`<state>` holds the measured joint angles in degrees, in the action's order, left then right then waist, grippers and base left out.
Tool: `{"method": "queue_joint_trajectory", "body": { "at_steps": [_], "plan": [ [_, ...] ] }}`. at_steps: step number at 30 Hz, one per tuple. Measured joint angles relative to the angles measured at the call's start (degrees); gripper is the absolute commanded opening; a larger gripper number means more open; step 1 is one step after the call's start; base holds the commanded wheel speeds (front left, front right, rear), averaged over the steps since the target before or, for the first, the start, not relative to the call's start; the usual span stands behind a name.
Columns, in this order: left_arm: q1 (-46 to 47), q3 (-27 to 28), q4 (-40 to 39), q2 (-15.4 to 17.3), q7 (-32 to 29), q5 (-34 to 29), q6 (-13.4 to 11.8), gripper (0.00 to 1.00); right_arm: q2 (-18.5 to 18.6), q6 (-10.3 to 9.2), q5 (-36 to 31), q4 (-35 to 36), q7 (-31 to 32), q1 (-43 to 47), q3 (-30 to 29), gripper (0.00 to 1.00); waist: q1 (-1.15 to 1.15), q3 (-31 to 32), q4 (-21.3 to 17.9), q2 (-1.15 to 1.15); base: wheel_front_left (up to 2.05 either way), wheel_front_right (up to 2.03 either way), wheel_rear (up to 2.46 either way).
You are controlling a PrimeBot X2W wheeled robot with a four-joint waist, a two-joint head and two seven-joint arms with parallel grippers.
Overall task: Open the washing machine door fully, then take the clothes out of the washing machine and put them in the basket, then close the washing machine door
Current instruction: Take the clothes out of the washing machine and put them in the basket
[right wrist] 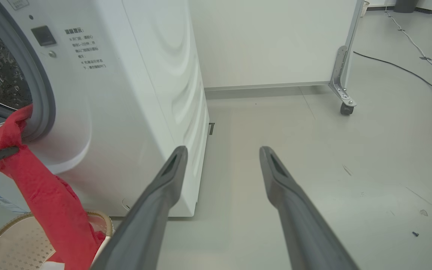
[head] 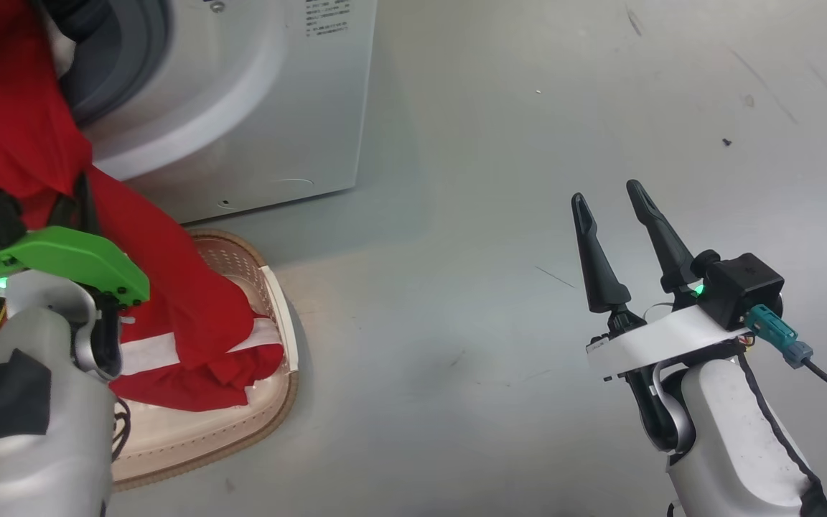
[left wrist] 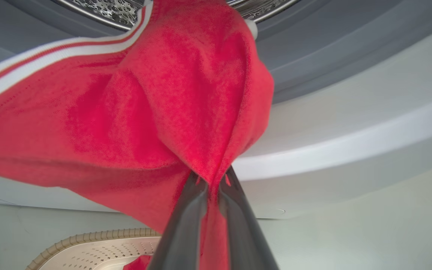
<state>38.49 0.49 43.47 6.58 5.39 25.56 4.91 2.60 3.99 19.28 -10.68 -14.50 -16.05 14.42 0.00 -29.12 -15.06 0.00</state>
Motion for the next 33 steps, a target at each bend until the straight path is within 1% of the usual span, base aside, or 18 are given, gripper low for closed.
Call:
{"method": "queue_joint_trajectory", "body": {
  "at_steps": [6, 13, 18, 21, 27, 31, 33],
  "plan": [
    [-2.2, -1.3, 0.4, -2.4, 3.1, 0.0, 0.7, 0.00, 0.3, 0.47, -0.9, -1.0, 0.0, 0.0, -0.5, 1.00, 0.00, 2.5, 2.9, 0.00, 0.00, 0.00, 0.00],
    [-5.3, -4.4, 0.4, -2.6, 5.8, -0.8, 1.5, 0.00, 0.9, 0.64, -1.3, -2.4, 0.0, 1.1, -0.7, 1.00, 0.00, 6.5, 6.9, 0.00, 0.00, 0.00, 0.00],
    [-7.9, -6.3, 0.5, -2.9, 5.9, -2.2, 1.7, 0.00, 0.9, 0.67, -1.5, -3.4, 0.0, 2.8, -0.5, 1.00, 0.00, 9.0, 9.3, 0.00, 0.00, 0.00, 0.00],
    [-9.9, -6.6, 0.6, -2.9, 6.2, -2.2, 1.8, 0.00, 0.9, 1.01, -1.6, -3.8, 0.0, 3.1, 0.2, 1.00, 0.00, 10.5, 10.4, 0.00, 0.00, 0.00, 0.00],
    [-12.3, -7.2, 0.1, -2.2, 6.8, -3.1, 2.0, 0.00, 0.8, 1.46, -1.8, -4.5, 0.0, 3.7, 1.8, 1.00, 0.00, 13.1, 11.4, 0.00, 0.00, 0.00, 0.00],
    [-13.8, -8.6, 0.3, -2.1, 6.7, -3.6, 2.0, 0.00, 0.8, 1.48, -1.8, -4.6, 0.0, 3.7, 2.4, 1.00, 0.00, 13.8, 11.0, 0.00, 0.00, 0.00, 0.00],
    [-14.5, -9.5, 0.7, -2.0, 5.6, -3.7, 2.0, 0.00, 0.8, 1.49, -1.8, -4.6, 0.0, 3.7, 2.6, 1.00, 0.00, 13.8, 10.5, 0.00, 0.00, 0.00, 0.00]
  ]
}}
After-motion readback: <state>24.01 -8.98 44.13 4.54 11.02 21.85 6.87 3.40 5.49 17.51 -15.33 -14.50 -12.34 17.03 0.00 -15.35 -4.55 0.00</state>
